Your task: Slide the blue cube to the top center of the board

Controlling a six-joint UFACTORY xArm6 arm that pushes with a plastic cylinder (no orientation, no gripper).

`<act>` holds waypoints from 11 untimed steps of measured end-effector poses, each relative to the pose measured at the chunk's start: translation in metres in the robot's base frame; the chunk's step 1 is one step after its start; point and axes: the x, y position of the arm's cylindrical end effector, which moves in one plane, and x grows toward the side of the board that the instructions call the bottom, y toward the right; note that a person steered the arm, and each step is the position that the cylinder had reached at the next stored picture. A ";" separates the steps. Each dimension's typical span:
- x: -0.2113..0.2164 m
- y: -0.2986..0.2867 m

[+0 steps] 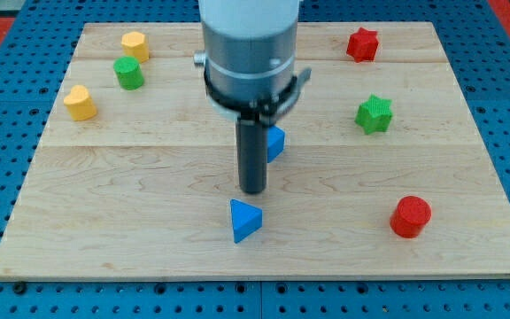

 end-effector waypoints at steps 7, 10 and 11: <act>-0.163 0.045; -0.238 0.000; -0.247 0.014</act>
